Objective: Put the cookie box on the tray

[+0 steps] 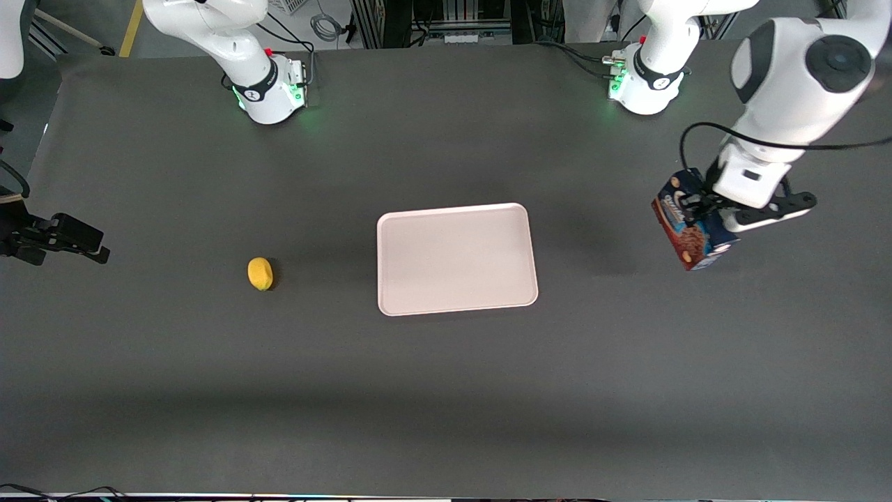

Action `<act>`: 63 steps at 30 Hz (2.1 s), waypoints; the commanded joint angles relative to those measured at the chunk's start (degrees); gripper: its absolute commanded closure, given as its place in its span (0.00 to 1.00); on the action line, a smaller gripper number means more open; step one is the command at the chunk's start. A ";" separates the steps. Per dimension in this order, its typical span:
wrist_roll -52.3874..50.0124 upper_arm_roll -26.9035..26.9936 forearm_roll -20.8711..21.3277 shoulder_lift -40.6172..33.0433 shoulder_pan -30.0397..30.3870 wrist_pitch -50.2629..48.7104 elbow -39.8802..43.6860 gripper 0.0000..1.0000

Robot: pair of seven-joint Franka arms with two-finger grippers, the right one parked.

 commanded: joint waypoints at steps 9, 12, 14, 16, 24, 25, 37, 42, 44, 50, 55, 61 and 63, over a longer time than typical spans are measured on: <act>-8.53 -13.40 -0.56 4.15 -2.36 -1.70 9.06 0.84; -10.80 -15.33 -0.56 5.90 -2.98 -1.09 9.94 0.84; -13.09 -16.83 -0.56 7.40 -3.16 -0.39 10.64 0.84; -14.76 -18.50 -0.56 9.24 -3.16 0.67 11.34 0.84; -16.61 -20.26 0.49 17.76 -6.14 4.61 11.79 0.82; -17.57 -20.26 0.58 18.73 -6.41 5.76 11.70 0.82; -24.26 -19.65 10.86 29.90 -10.62 14.73 11.87 0.82; -25.75 -19.12 12.09 32.01 -11.15 16.84 11.96 0.82; -25.93 -18.07 12.36 32.71 -11.59 17.98 11.96 0.82; -26.11 -15.43 12.53 34.82 -13.53 20.70 11.96 0.82; -26.54 -13.32 15.34 36.49 -14.76 22.11 12.05 0.82; -28.48 -13.05 16.40 36.67 -14.93 22.47 12.23 0.77; -28.48 -13.05 16.40 36.76 -14.93 22.47 12.40 0.72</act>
